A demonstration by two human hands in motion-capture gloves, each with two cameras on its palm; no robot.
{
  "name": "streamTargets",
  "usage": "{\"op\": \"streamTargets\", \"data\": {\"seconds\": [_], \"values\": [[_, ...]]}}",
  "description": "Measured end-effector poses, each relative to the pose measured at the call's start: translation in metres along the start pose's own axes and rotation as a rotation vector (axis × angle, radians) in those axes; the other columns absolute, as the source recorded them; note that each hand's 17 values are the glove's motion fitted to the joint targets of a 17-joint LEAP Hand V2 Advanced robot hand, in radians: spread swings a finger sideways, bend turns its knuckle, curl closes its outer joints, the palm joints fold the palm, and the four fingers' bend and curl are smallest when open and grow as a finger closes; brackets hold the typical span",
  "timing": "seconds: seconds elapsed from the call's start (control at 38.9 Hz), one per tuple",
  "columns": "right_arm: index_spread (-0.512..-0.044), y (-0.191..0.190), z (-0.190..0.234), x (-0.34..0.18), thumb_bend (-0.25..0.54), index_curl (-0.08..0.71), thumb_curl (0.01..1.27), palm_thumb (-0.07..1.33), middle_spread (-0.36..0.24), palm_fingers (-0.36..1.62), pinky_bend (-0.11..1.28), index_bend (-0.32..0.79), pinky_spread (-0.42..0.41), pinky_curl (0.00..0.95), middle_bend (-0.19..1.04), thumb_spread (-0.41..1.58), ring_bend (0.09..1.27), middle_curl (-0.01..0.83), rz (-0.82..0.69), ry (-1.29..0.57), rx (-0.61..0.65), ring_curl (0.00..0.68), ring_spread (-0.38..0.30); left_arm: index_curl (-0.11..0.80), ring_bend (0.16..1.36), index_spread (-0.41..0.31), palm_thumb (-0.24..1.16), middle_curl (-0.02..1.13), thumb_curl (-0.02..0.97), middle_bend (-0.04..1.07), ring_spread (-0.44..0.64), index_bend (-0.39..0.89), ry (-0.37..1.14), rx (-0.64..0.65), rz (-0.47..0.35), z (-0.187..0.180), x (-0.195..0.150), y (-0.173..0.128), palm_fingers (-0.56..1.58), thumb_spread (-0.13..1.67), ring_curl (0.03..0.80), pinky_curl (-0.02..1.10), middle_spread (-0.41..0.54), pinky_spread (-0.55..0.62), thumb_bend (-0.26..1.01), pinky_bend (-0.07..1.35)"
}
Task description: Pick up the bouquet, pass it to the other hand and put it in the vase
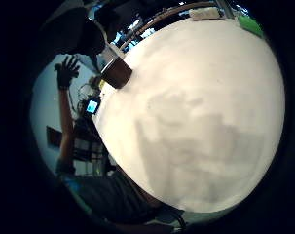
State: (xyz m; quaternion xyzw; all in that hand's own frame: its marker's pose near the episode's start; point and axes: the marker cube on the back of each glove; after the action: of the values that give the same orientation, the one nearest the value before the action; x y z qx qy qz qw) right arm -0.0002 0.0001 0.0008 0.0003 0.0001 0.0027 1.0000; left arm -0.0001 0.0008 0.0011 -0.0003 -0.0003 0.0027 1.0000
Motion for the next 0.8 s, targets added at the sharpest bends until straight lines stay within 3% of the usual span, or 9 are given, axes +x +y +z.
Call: {"op": "streamTargets", "data": {"seconds": [0.05, 0.18, 0.33, 0.36, 0.41, 0.46, 0.62, 0.75, 0.8], "values": [[-0.146, 0.0, 0.001, 0.0, 0.395, 0.089, 0.16, 0.64, -0.072, 1.11, 0.25, 0.25, 0.136, 0.066, 0.38, 0.38, 0.52, 0.127, 0.009, 0.002, 0.0, 0.114, -0.089, 0.025, 0.48, -0.057, 0.23, 0.07, 0.072, 0.22, 0.13, 0.08, -0.013, -0.002, 0.006, 0.003, -0.001, 0.002, 0.38, 0.42, 0.109, 0.08, 0.046, 0.24, 0.1, 0.36], [-0.204, -0.018, 0.013, 0.017, 0.38, 0.199, 0.22, 0.7, -0.095, 1.07, 0.23, 0.22, 0.193, 0.158, 0.4, 0.59, 0.55, 0.207, 0.075, 0.024, 0.014, 0.224, -0.122, 0.056, 0.56, -0.088, 0.25, 0.14, 0.112, 0.23, 0.19, 0.09, -0.173, -0.004, 0.003, 0.038, -0.007, 0.015, 0.33, 0.61, 0.183, 0.15, 0.065, 0.35, 0.07, 0.4], [-0.249, -0.103, 0.055, 0.023, 0.291, 0.255, 0.25, 0.65, -0.105, 0.96, 0.27, 0.17, 0.231, 0.222, 0.35, 0.78, 0.44, 0.251, 0.236, -0.081, -0.088, 0.257, -0.104, 0.078, 0.59, -0.103, 0.27, 0.19, 0.153, 0.24, 0.21, 0.08, -0.612, -0.174, 0.077, 0.155, -0.045, -0.013, 0.34, 0.72, 0.215, 0.2, 0.053, 0.39, 0.02, 0.46], [-0.268, -0.119, 0.068, 0.023, 0.221, 0.213, 0.23, 0.56, -0.072, 0.71, 0.4, 0.01, 0.248, 0.267, 0.25, 0.81, 0.42, 0.225, 0.245, -0.158, -0.107, 0.254, -0.047, 0.079, 0.6, -0.105, 0.27, 0.2, 0.159, 0.24, 0.21, 0.07, -0.668, -0.215, 0.064, 0.179, -0.042, -0.01, 0.34, 0.73, 0.219, 0.21, 0.054, 0.4, 0.01, 0.47], [-0.285, -0.142, 0.097, 0.03, 0.156, 0.174, 0.22, 0.49, -0.001, 0.4, 0.55, -0.13, 0.281, 0.332, 0.19, 0.86, 0.44, 0.23, 0.291, -0.261, -0.096, 0.291, 0.025, 0.037, 0.64, -0.074, 0.24, 0.21, 0.172, 0.23, 0.27, -0.06, -0.797, -0.224, 0.01, 0.216, -0.038, -0.006, 0.2, 0.73, 0.235, 0.25, 0.124, 0.43, -0.02, 0.55], [-0.297, -0.153, 0.114, 0.037, 0.126, 0.122, 0.22, 0.47, 0.052, 0.31, 0.63, -0.16, 0.295, 0.357, 0.21, 0.89, 0.48, 0.242, 0.317, -0.272, -0.058, 0.302, 0.064, 0.017, 0.69, -0.057, 0.25, 0.23, 0.186, 0.23, 0.3, -0.06, -0.915, -0.196, -0.029, 0.232, -0.039, -0.005, 0.12, 0.73, 0.261, 0.27, 0.173, 0.45, -0.03, 0.61], [-0.335, -0.168, 0.113, 0.047, 0.153, -0.045, 0.26, 0.61, 0.154, 0.31, 0.81, -0.2, 0.291, 0.374, 0.19, 0.95, 0.81, 0.242, 0.176, -0.131, 0.04, 0.333, 0.09, -0.021, 0.84, -0.02, 0.42, 0.23, 0.245, 0.24, 0.19, -0.06, -0.755, -0.464, -0.275, 0.237, -0.048, 0.01, 0.33, 0.78, 0.29, 0.32, 0.192, 0.32, 0.03, 0.79], [-0.358, -0.179, 0.091, 0.039, 0.159, -0.05, 0.3, 0.7, 0.109, 0.45, 0.87, -0.14, 0.249, 0.397, 0.39, 0.97, 0.92, 0.323, 0.225, -0.132, 0.102, 0.382, 0.006, -0.014, 0.88, -0.017, 0.48, 0.27, 0.272, 0.24, 0.17, -0.02, -0.725, -0.478, -0.23, 0.233, -0.056, 0.011, 0.2, 0.82, 0.327, 0.37, 0.188, 0.3, 0.02, 0.85], [-0.383, -0.182, 0.088, 0.035, 0.141, -0.04, 0.31, 0.7, 0.138, 0.31, 1.01, -0.11, 0.225, 0.441, 0.23, 0.99, 0.96, 0.284, 0.27, -0.151, 0.12, 0.407, 0.023, -0.01, 0.88, -0.022, 0.5, 0.28, 0.281, 0.25, 0.16, -0.01, -0.666, -0.528, -0.207, 0.237, -0.048, 0.018, 0.17, 0.83, 0.328, 0.38, 0.182, 0.3, 0.01, 0.86]]}}
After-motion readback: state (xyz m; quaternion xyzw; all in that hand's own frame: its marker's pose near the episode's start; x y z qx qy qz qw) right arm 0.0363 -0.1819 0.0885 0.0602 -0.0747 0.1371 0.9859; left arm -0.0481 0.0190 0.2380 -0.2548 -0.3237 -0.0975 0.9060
